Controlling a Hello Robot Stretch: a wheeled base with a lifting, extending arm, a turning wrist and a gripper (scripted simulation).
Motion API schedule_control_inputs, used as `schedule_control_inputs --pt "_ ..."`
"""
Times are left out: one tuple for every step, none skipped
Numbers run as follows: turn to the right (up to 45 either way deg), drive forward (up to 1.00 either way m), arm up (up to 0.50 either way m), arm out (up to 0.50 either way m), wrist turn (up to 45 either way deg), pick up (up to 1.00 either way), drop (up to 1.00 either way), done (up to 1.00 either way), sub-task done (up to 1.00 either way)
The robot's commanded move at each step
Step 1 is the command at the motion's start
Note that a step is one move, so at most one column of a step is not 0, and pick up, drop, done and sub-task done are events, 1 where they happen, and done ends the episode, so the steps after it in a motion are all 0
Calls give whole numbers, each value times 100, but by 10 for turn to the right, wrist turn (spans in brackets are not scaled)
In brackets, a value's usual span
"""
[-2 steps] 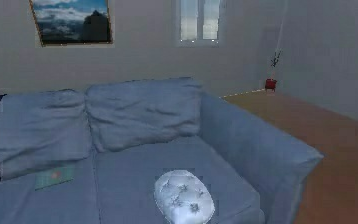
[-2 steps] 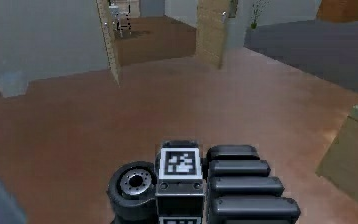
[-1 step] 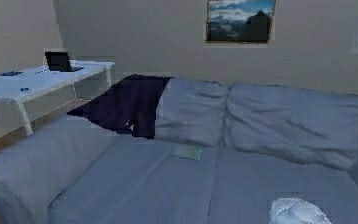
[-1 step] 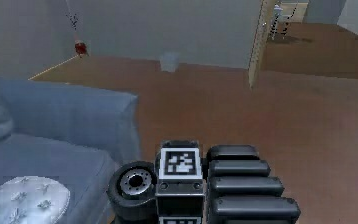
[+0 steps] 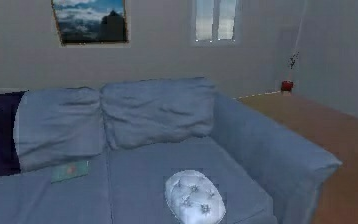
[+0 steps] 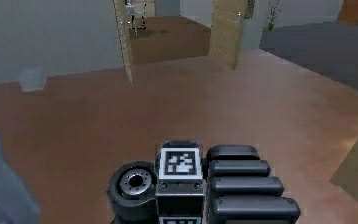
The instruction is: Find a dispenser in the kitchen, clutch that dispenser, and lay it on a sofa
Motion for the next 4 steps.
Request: schedule_control_inputs --pt "-210 0 0 0 0 0 0 0 0" --pt "0 35 0 0 0 0 0 0 0" --pt "30 0 0 0 0 0 0 0 0" --pt "60 0 0 0 0 0 0 0 0"
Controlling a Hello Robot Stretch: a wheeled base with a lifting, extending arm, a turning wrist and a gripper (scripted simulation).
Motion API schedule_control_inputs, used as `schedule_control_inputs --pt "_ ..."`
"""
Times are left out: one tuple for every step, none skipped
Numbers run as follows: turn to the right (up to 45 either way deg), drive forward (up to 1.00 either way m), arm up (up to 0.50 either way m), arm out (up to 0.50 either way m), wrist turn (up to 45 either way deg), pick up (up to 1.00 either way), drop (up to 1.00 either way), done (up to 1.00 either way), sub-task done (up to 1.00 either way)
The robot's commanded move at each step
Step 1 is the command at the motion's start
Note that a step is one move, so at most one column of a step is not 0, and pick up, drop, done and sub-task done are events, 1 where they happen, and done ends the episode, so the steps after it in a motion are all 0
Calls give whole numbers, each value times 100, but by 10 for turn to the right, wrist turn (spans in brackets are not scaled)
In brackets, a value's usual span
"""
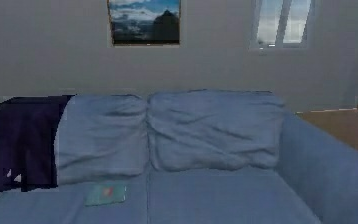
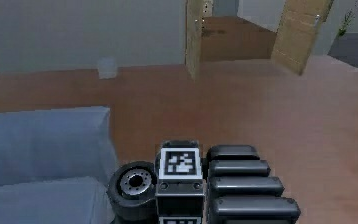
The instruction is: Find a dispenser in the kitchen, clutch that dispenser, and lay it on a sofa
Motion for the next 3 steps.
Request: schedule_control_inputs --pt "-30 0 0 0 0 0 0 0 0" --pt "-120 0 0 0 0 0 0 0 0" --pt "-450 0 0 0 0 0 0 0 0"
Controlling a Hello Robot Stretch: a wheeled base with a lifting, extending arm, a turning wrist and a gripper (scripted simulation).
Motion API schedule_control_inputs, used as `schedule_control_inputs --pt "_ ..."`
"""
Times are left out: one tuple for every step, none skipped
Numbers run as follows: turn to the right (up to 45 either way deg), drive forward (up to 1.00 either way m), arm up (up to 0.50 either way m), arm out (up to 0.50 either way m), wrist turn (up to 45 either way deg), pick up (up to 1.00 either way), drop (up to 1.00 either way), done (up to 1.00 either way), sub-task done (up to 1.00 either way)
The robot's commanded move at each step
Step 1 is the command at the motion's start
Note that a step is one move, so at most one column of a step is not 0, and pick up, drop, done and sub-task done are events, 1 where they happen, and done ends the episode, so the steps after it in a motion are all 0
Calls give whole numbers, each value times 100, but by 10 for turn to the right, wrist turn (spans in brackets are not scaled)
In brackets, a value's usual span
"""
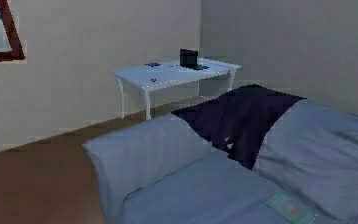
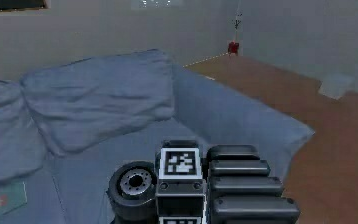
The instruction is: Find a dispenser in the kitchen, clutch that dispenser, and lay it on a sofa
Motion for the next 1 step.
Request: schedule_control_inputs --pt "-300 0 0 0 0 0 0 0 0"
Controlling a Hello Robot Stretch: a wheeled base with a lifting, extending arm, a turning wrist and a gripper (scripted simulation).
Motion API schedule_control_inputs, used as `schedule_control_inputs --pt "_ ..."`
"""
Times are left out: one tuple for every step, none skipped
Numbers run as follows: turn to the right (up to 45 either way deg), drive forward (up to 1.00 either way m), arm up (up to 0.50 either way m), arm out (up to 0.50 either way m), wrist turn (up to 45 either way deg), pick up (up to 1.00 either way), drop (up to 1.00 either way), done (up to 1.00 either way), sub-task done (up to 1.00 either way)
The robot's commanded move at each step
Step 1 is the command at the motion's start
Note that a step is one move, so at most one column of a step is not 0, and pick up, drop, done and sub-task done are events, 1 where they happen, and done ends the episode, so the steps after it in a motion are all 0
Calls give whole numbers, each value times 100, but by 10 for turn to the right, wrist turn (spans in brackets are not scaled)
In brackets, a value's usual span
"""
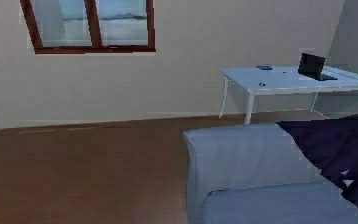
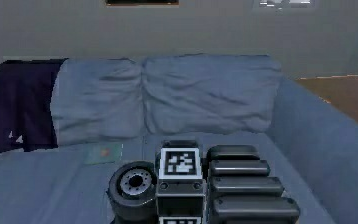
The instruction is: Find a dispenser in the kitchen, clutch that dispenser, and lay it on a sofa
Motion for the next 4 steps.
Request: schedule_control_inputs --pt "0 15 0 0 0 0 0 0 0" --pt "450 0 0 0 0 0 0 0 0" --pt "450 0 0 0 0 0 0 0 0" --pt "450 0 0 0 0 0 0 0 0"
